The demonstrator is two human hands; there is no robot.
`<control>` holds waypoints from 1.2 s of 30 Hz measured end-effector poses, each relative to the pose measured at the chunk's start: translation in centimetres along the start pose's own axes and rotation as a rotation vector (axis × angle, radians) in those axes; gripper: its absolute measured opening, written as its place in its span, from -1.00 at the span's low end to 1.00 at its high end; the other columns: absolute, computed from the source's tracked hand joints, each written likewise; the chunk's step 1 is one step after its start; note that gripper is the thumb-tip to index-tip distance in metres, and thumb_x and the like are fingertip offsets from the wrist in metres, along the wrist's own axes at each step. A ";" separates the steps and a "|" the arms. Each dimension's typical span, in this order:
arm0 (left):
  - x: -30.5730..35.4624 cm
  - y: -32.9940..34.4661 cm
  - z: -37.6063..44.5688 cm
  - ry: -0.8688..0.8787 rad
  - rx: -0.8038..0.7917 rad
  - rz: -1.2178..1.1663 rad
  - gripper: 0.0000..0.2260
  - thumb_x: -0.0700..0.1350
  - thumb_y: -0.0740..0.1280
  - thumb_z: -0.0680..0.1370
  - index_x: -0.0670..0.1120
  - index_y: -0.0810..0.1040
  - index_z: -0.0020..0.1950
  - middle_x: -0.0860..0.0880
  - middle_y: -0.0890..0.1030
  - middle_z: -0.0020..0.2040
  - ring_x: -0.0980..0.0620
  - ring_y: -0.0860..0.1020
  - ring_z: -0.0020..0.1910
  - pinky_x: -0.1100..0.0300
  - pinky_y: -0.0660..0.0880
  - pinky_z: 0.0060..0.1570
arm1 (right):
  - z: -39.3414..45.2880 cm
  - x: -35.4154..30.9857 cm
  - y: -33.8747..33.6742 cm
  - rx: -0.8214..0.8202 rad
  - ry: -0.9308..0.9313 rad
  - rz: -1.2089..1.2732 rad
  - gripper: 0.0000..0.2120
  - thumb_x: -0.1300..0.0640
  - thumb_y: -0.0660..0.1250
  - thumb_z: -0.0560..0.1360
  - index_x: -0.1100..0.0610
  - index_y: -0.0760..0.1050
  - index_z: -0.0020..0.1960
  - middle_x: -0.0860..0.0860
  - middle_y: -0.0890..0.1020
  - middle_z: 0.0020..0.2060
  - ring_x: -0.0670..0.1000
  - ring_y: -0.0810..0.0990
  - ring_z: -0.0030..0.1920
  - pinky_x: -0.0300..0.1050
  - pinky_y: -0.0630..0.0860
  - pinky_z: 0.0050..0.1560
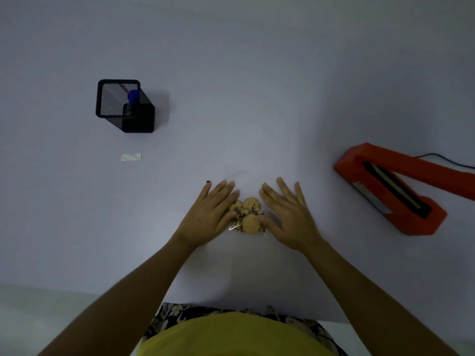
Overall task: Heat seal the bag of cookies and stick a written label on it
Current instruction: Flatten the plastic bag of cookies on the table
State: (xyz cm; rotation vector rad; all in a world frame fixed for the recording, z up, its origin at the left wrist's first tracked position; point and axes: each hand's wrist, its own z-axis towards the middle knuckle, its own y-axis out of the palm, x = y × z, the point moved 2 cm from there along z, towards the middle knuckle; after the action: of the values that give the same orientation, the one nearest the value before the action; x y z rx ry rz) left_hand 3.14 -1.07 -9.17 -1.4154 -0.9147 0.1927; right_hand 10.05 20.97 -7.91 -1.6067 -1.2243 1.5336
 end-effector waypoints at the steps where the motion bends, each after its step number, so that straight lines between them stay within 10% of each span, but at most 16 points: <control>1: 0.1 0.1 -0.1 0.006 0.003 -0.009 -0.47 0.14 -0.09 0.65 -0.15 0.30 0.47 -0.15 0.29 0.49 -0.10 0.18 0.50 -0.10 0.02 0.49 | 0.1 -0.1 -0.1 -0.001 0.002 -0.005 -0.36 -0.28 -0.08 0.58 0.10 0.22 0.50 -0.01 0.28 0.49 0.07 0.03 0.56 0.31 -0.08 0.49; 18: 0.0 0.9 -0.2 0.059 0.110 0.025 -0.43 0.18 0.06 0.60 -0.19 0.34 0.44 -0.14 0.37 0.44 -0.06 0.26 0.47 -0.08 0.13 0.48 | 1.8 1.1 -1.9 0.014 -0.173 -0.060 -0.38 -0.22 0.01 0.60 0.19 0.30 0.46 0.08 0.28 0.49 0.19 0.07 0.54 0.39 0.01 0.45; 30: -0.4 1.6 -0.3 0.064 0.154 0.017 -0.43 0.19 0.15 0.58 -0.17 0.33 0.45 -0.12 0.36 0.45 -0.05 0.26 0.48 -0.09 0.16 0.46 | 9.6 5.7 -3.5 -0.339 -0.608 -0.488 -0.33 -0.32 -0.02 0.56 0.01 0.10 0.55 -0.03 0.15 0.54 0.25 0.01 0.54 0.47 -0.04 0.40; 36: -0.2 1.2 -0.2 0.057 0.189 -0.001 -0.44 0.18 0.13 0.59 -0.19 0.37 0.43 -0.13 0.39 0.43 -0.07 0.30 0.46 -0.10 0.20 0.44 | 12.8 7.6 -5.3 -0.279 -0.450 -0.534 -0.37 -0.29 -0.12 0.59 0.03 0.11 0.54 -0.04 0.17 0.53 0.28 0.01 0.53 0.49 -0.03 0.38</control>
State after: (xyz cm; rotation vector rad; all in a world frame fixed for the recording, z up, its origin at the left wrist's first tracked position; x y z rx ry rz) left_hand 3.64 -1.09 -10.26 -1.2400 -0.8284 0.2310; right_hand -4.23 27.77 -8.40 -0.9718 -1.9953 1.4454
